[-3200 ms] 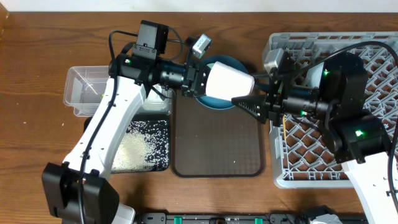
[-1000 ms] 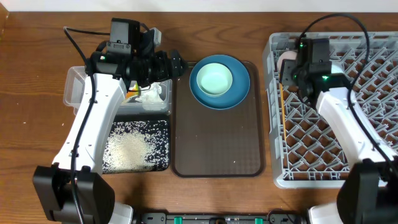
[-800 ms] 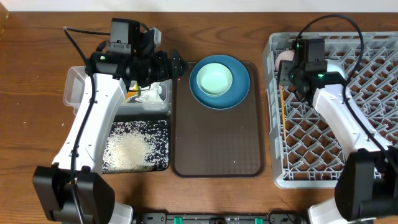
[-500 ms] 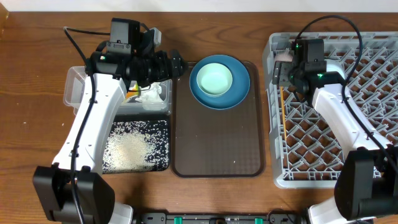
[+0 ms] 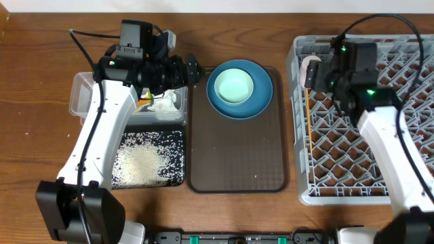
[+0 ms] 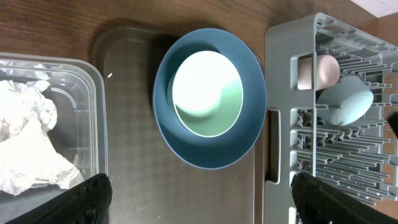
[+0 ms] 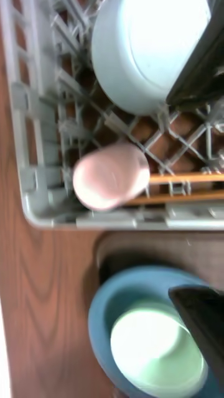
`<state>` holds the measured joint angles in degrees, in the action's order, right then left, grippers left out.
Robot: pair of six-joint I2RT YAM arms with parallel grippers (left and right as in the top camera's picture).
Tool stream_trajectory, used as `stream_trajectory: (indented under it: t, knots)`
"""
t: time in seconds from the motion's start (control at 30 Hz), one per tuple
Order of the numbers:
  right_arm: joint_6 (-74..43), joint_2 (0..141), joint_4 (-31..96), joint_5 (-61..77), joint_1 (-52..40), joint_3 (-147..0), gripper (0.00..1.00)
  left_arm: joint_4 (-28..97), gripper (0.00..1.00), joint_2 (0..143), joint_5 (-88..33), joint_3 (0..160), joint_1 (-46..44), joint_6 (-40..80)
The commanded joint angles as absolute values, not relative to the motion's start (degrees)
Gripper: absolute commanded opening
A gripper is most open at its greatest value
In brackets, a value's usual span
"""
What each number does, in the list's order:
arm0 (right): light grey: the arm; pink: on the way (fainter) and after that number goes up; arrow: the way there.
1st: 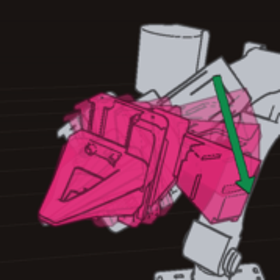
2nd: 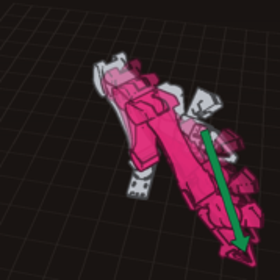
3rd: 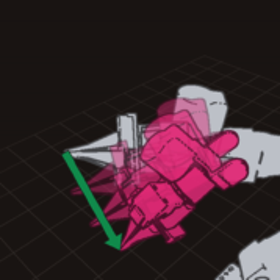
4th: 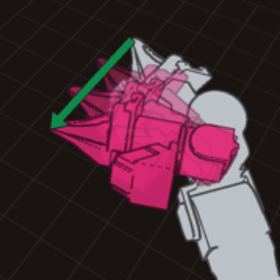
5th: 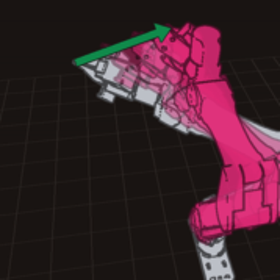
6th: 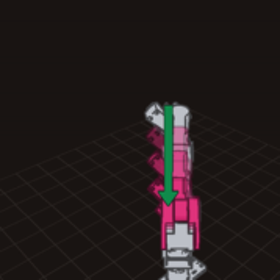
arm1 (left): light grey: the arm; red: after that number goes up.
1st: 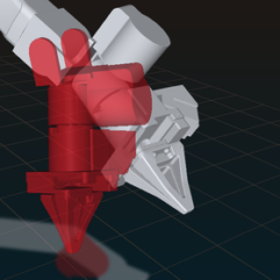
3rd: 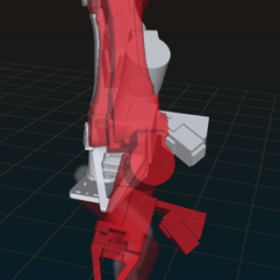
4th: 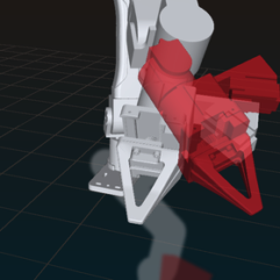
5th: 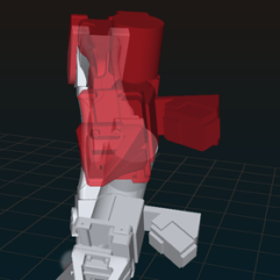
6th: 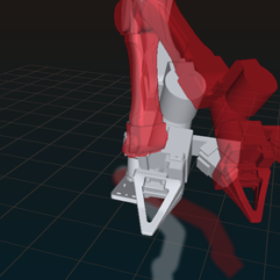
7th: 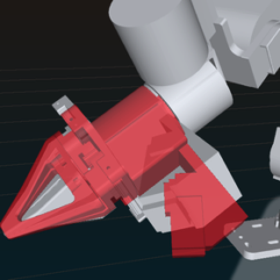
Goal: Sort waste into correct bins and load items into the dishwasher rack
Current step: 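Place the pink cup upside down in the rack and release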
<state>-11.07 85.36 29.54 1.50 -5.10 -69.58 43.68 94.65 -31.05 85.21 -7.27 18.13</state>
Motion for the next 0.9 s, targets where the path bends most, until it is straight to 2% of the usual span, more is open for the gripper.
stream_trajectory:
  t: [0.0,0.23,0.87]
  knots:
    - [-10.7,83.8,31.9,7.4,-5.0,-70.0,0.99,43.9,0.95,94.3,-30.1,85.8,-7.1,17.8]
    - [-10.7,83.9,35.6,7.1,-5.0,-70.0,0.99,43.9,0.95,94.3,-30.1,85.8,-7.1,17.8]
    - [-10.7,83.9,35.8,7.1,-5.0,-70.0,0.99,43.9,0.95,94.3,-30.1,85.8,-7.1,17.8]
